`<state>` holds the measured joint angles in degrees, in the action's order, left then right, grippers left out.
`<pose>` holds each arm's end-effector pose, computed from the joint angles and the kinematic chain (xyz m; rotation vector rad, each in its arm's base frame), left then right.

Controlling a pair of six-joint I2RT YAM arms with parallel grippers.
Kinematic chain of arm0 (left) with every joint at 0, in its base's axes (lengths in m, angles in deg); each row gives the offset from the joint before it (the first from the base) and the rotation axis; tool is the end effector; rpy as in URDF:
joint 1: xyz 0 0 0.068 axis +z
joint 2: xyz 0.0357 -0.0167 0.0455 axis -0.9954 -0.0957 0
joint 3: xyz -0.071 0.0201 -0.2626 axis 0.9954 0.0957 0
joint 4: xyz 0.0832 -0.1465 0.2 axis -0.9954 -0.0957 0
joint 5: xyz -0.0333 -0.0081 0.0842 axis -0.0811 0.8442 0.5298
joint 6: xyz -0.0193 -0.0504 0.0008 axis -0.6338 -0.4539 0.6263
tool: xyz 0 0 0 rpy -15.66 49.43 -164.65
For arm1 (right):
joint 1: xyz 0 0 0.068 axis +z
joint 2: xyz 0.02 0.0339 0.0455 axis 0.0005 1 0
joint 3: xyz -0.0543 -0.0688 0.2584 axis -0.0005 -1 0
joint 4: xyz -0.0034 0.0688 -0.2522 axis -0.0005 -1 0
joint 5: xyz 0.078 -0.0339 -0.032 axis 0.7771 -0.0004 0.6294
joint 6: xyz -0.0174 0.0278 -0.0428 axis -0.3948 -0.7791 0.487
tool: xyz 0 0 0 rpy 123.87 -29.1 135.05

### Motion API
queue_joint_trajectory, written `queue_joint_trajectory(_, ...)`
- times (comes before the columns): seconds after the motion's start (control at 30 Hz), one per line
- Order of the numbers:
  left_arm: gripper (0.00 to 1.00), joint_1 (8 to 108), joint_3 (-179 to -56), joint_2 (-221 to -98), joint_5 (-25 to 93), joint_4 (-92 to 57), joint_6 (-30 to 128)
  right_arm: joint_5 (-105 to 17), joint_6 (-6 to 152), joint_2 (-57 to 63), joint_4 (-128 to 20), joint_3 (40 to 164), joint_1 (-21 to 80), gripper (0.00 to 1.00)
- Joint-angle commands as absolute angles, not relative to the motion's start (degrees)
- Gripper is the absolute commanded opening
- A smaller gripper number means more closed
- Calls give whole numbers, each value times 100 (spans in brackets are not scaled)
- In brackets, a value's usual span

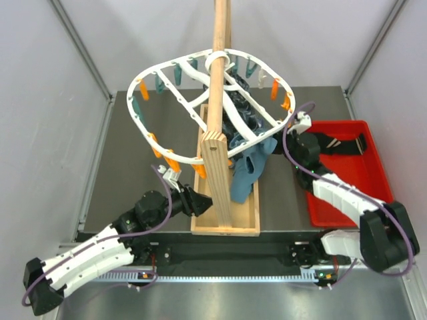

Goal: Clip the socks to the hanger
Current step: Rotate the hanger.

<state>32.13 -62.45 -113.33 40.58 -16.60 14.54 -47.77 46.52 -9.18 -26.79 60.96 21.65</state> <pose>0.0906 -0.1193 0.2309 0.1381 1.9124 -1.2459 0.2500 0.1014 0.2565 0.1354 1.7590 0.7596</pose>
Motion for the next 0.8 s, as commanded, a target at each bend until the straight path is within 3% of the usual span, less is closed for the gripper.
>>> queue_joint_trajectory(0.0, 64, 3195, -6071, -11284, 4153, -1441, 1460, -4285, 4875, -326, -2288, 6954, 2068, 0)
queue_joint_trajectory(0.33, 61, 3195, -5596, -10757, 4188, -1309, 1222, -3802, 4945, 1633, -2551, 9013, 2024, 0)
queue_joint_trajectory(0.57, 60, 3195, -5525, -10738, 4689, -773, 1266, -3617, 5033, 2075, -2656, 8882, 2042, 3)
queue_joint_trajectory(0.77, 60, 3195, -5947, -11564, 4698, -317, 1406, -3731, 5252, 1909, -3219, 8759, 2042, 9)
